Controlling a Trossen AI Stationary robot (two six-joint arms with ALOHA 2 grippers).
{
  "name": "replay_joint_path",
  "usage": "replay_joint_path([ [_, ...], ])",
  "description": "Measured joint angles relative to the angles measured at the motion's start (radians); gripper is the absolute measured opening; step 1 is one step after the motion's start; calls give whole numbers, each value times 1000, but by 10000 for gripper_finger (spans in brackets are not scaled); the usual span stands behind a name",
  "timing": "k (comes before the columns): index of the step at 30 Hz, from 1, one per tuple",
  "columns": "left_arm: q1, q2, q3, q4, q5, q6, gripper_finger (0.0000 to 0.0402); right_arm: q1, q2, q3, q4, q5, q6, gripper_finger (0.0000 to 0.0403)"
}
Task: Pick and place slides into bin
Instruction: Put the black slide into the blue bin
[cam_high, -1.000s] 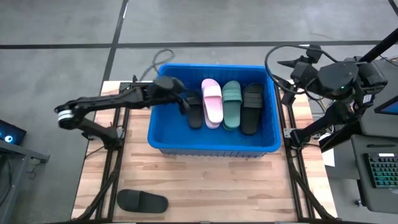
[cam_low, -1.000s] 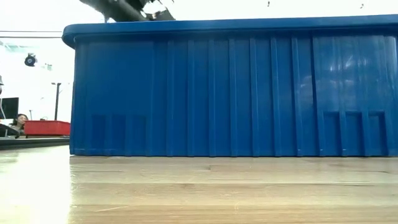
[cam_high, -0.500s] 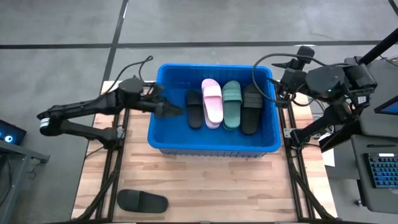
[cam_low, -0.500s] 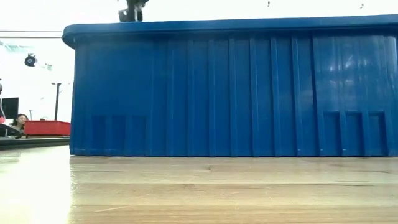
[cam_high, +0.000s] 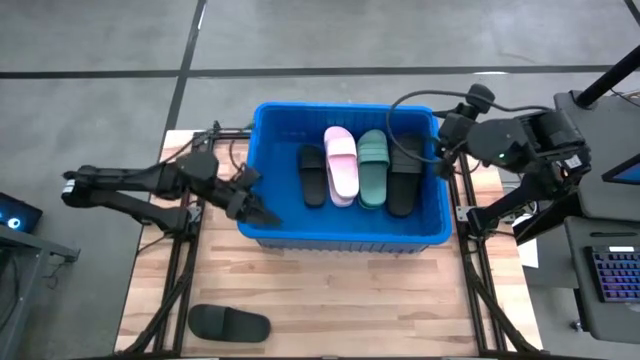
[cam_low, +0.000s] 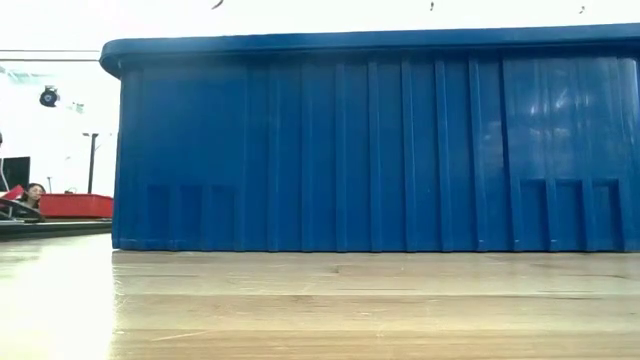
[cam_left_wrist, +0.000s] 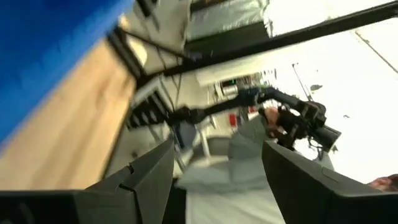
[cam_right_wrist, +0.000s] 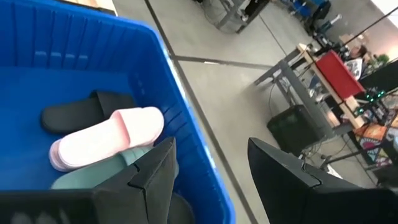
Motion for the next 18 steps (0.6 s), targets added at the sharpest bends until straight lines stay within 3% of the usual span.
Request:
replay_joint_path([
  [13, -273, 74, 0, -7, -34, -216, 228, 0, -16, -173, 0, -21, 130, 192],
  [18, -380, 104, 3, -7, -108, -372, 228, 0, -17, -205, 5, -22, 107, 192],
])
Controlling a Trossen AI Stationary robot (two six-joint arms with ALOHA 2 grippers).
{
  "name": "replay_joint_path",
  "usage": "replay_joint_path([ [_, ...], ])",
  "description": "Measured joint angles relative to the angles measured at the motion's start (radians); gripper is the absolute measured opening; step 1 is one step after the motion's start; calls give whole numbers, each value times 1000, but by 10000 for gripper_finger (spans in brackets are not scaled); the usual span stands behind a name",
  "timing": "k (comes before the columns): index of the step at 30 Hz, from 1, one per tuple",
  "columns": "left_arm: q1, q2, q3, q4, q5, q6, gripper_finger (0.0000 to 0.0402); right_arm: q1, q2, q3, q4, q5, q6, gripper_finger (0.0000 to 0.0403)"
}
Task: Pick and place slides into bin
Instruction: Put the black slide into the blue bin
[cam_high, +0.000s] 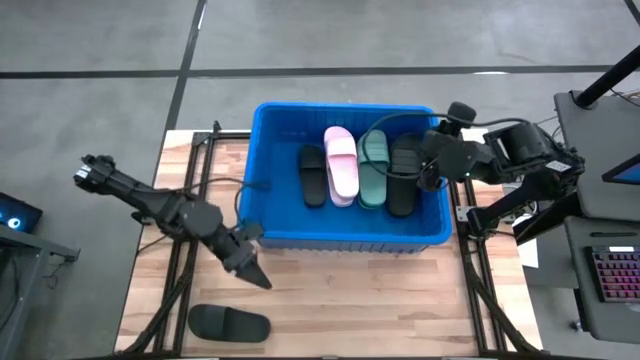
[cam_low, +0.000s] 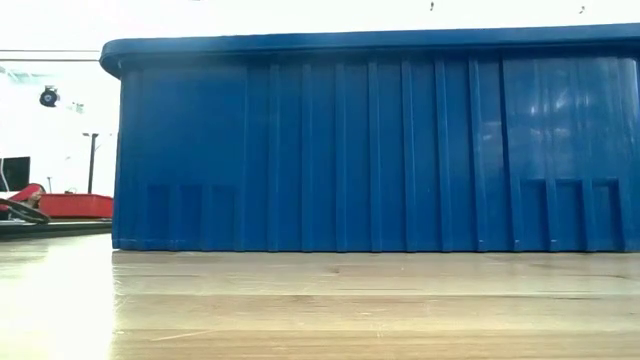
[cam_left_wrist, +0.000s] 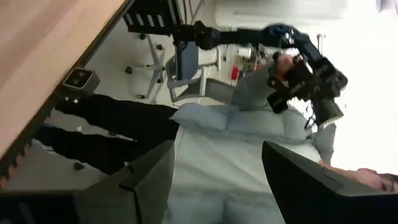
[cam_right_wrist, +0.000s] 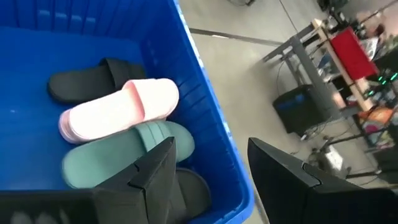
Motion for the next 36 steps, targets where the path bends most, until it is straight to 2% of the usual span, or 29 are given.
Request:
replay_joint_path([
  [5, -91, 51, 38, 1, -171, -94, 228, 0, 0, 5, 11, 74, -155, 191],
  [8, -127, 94, 73, 2, -239, -129, 228, 0, -3, 7, 50, 130, -263, 191],
  [11, -154, 145, 107, 1, -304, -148, 228, 0, -8, 7, 95, 135, -316, 191],
  [17, -195, 269, 183, -1, -343, -154, 228, 0, -12, 7, 130, 134, -323, 192],
  [20, -212, 330, 229, -102, -338, -143, 228, 0, -12, 7, 134, 134, -330, 192],
  [22, -212, 363, 241, -147, -361, -80, 228, 0, -13, 7, 135, 134, -345, 191],
  [24, -211, 387, 242, -135, -462, 19, 228, 0, -13, 7, 135, 132, -350, 192],
  [28, -198, 407, 242, 23, -786, 344, 228, 0, -13, 7, 135, 132, -348, 192],
  [31, -188, 412, 242, 284, -974, 753, 228, 0, -13, 7, 135, 131, -347, 192],
  [34, -183, 407, 244, 553, -1024, 1227, 228, 0, -13, 7, 135, 131, -346, 192],
  [36, -193, 398, 253, 635, -1066, 1488, 228, 0, -13, 7, 135, 131, -346, 192],
])
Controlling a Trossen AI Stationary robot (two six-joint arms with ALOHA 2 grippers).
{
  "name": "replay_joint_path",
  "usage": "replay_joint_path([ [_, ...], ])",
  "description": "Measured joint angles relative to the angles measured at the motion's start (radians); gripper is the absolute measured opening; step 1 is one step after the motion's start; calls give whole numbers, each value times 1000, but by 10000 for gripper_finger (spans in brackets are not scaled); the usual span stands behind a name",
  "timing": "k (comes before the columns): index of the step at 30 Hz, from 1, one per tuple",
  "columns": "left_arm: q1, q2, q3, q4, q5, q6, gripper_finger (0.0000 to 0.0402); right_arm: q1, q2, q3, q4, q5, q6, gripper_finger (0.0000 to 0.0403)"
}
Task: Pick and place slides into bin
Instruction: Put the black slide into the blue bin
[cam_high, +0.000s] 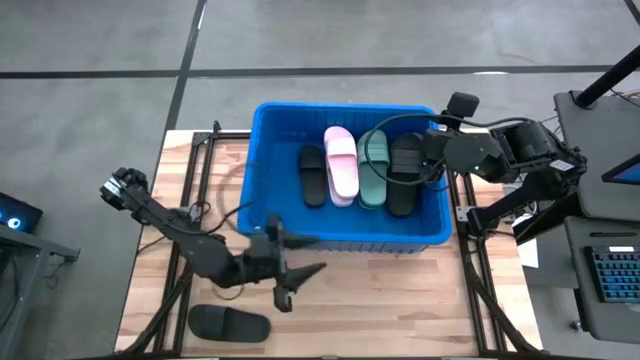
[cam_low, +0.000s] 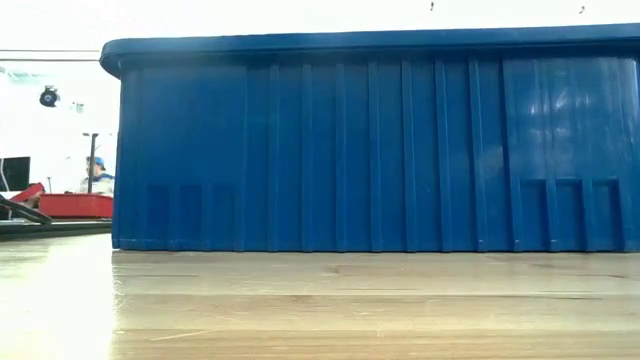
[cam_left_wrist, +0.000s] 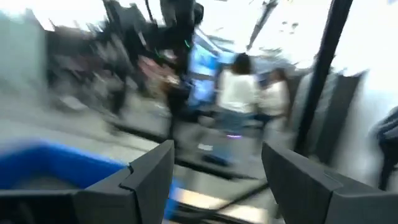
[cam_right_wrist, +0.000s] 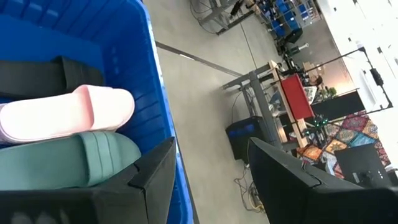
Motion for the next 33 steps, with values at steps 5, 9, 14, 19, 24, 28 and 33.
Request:
replay_joint_path([
  [5, -57, -34, 21, 0, -350, 367, 228, 0, 0, 0, -2, 0, 22, 192],
  [9, -115, -49, 13, -47, -636, 462, 228, 0, 0, 0, -5, 0, 31, 192],
  [14, -234, -63, 5, -71, -787, 506, 228, 0, 0, 0, -3, 0, 32, 192],
  [19, -300, -82, 5, -48, -789, 382, 215, 0, 0, -1, 0, 0, 58, 192],
  [24, -395, -80, -19, -49, -786, 138, 200, 0, 0, -2, 0, 0, 91, 192],
  [28, -505, -80, -51, -50, -786, -180, 198, 0, 1, -2, 2, 1, 91, 192],
  [33, -551, -82, -57, -50, -683, -583, 198, 0, 2, -2, 6, 4, 86, 192],
])
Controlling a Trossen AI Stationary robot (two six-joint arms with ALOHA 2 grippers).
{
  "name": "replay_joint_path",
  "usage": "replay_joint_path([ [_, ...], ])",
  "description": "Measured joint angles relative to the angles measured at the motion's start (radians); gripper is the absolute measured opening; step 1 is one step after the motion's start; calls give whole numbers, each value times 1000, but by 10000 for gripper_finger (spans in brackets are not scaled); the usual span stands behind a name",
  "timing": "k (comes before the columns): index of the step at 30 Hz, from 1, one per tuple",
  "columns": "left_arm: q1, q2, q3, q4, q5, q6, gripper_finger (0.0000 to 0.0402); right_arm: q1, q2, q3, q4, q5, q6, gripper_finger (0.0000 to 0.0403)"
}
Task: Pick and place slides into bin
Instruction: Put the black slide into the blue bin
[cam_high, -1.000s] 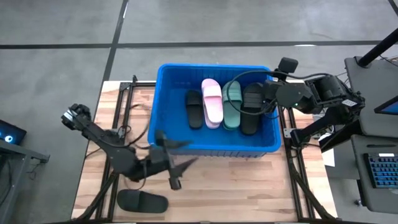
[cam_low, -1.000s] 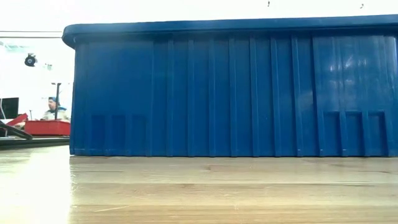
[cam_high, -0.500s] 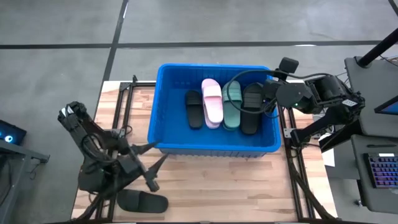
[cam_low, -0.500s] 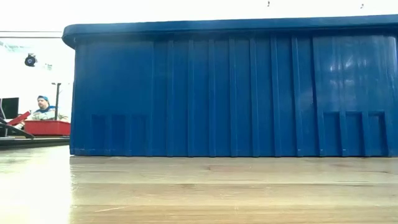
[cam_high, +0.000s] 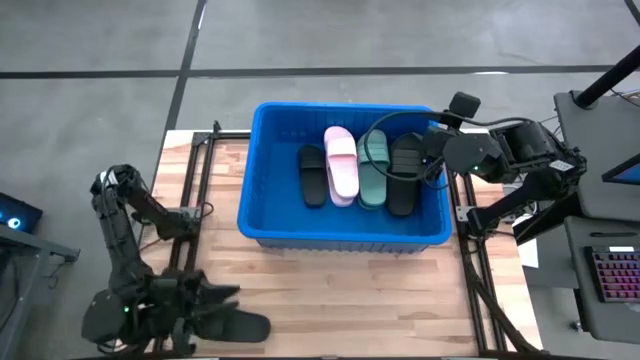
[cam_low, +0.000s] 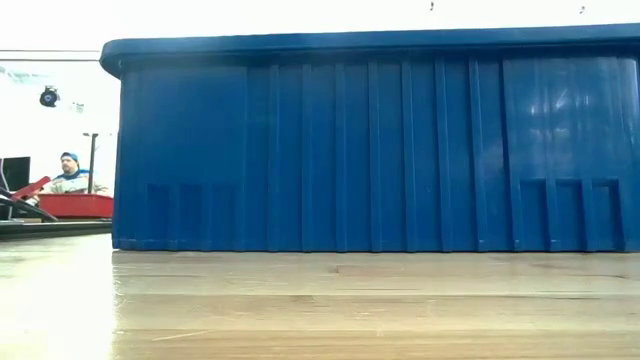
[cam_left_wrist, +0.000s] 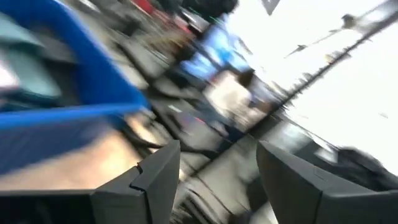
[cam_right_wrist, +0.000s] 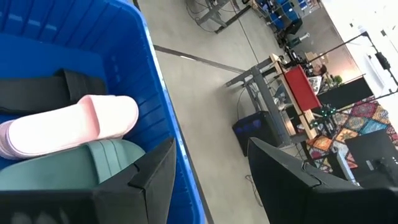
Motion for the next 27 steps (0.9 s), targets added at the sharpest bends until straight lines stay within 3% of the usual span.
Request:
replay_joint_path([
  [3, 73, 0, 28, 1, 225, 42, 198, 0, 0, 0, 4, 0, -1, 192],
  [10, 371, -16, 116, 12, 1007, 238, 198, 0, 0, 0, 7, 0, 12, 192],
  [12, 446, -26, 135, -53, 1152, 259, 198, 0, 0, 0, 7, 0, 26, 192],
  [21, 771, -141, 150, -591, 1263, 269, 198, 0, 0, -1, 7, 0, 32, 192],
  [27, 828, -289, 147, -961, 1280, 121, 198, 0, 0, -2, 6, -1, 43, 192],
])
